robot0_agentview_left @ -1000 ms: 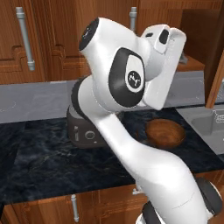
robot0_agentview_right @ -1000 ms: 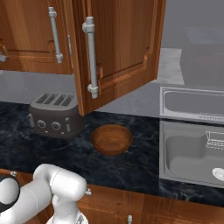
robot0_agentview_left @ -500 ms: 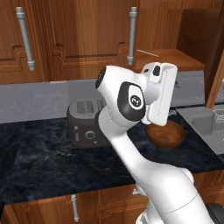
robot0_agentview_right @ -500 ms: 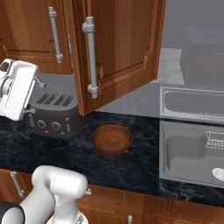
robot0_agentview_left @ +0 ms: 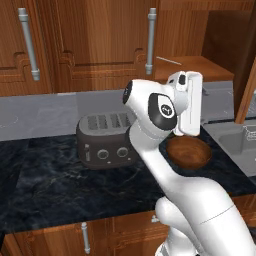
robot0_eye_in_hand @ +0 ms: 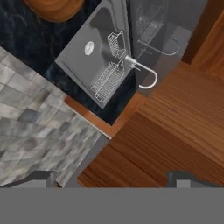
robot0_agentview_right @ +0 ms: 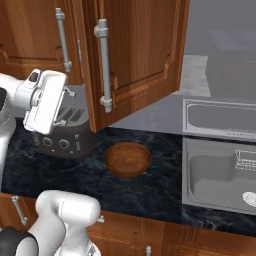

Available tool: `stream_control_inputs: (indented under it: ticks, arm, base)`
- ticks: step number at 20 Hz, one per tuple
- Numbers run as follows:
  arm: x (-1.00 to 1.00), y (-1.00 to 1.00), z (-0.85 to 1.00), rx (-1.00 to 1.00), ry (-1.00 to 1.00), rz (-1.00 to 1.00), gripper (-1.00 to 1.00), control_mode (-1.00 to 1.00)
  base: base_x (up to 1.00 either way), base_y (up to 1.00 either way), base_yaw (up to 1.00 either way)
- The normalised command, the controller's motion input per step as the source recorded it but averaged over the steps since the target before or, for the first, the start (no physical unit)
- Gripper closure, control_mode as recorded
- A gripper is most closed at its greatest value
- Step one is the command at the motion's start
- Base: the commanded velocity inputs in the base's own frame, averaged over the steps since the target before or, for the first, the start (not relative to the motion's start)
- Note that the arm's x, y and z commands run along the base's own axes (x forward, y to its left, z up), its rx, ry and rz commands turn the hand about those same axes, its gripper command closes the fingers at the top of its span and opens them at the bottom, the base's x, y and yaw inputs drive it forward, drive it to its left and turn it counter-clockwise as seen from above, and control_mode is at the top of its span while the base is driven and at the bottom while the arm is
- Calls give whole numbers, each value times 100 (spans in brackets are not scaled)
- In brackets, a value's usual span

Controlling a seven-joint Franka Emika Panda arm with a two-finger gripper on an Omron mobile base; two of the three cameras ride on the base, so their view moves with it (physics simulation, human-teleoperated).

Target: Open the cabinet and setup a tea strainer by placing it in the bowl upright.

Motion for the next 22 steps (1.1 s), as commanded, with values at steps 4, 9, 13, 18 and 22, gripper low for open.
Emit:
stream_control_inputs:
  ticks: [4, 9, 13, 18, 22]
  arm:
    - [29, -40, 10, -1, 10, -5, -100, -100]
    - [1, -63, 4, 0, 2, -8, -100, -100]
    - [0, -54, 23, 0, 5, 0, -100, -100]
    - [0, -42, 26, 0, 2, 0, -100, -100]
    - [0, -44, 19, 0, 0, 0, -100, -100]
  base:
    - [0, 0, 0]
    - [0, 0, 0]
    - [0, 0, 0]
    - [0, 0, 0]
    - [0, 0, 0]
